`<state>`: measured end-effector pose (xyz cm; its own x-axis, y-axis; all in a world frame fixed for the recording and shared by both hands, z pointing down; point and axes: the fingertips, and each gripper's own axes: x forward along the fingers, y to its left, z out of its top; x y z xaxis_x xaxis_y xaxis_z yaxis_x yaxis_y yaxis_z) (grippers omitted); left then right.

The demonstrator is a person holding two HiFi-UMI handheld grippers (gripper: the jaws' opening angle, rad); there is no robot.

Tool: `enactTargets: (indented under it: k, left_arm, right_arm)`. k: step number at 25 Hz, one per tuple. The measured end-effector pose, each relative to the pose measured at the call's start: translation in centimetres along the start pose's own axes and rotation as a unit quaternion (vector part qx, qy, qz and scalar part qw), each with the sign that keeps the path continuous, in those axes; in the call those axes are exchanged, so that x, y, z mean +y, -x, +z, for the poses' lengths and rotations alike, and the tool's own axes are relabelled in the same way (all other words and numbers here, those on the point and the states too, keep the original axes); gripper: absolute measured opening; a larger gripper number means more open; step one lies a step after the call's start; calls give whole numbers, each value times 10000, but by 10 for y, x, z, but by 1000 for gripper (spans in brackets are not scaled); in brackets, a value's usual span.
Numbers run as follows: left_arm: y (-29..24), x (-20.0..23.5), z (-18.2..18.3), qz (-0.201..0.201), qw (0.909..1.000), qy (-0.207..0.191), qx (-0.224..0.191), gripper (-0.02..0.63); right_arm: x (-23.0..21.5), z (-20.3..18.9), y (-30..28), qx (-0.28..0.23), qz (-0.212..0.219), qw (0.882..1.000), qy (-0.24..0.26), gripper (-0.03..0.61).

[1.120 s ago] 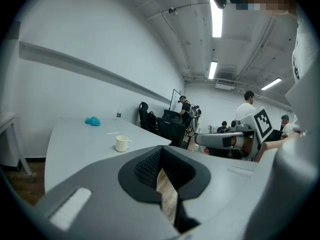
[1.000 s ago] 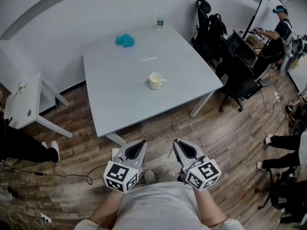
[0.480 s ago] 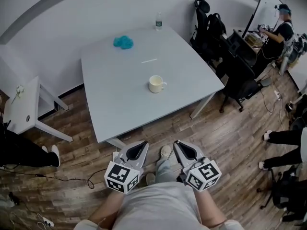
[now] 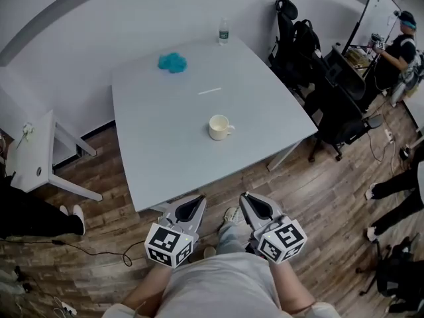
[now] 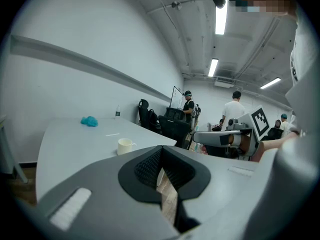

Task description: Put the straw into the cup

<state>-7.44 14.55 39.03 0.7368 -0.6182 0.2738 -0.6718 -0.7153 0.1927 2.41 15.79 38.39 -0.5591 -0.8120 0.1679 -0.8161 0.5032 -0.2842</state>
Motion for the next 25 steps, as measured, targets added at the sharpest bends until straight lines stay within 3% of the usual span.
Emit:
enactTargets:
  k: [13,25]
  left_arm:
    - [-79,61,48,274,9994,138,-140,18]
    - [-143,86,69,468,9986,230,-101,18]
  right_arm:
    - [-73,49,-78,99,249,9996,60,17]
    - [-135,74,-118,135,447,9989,-55,17]
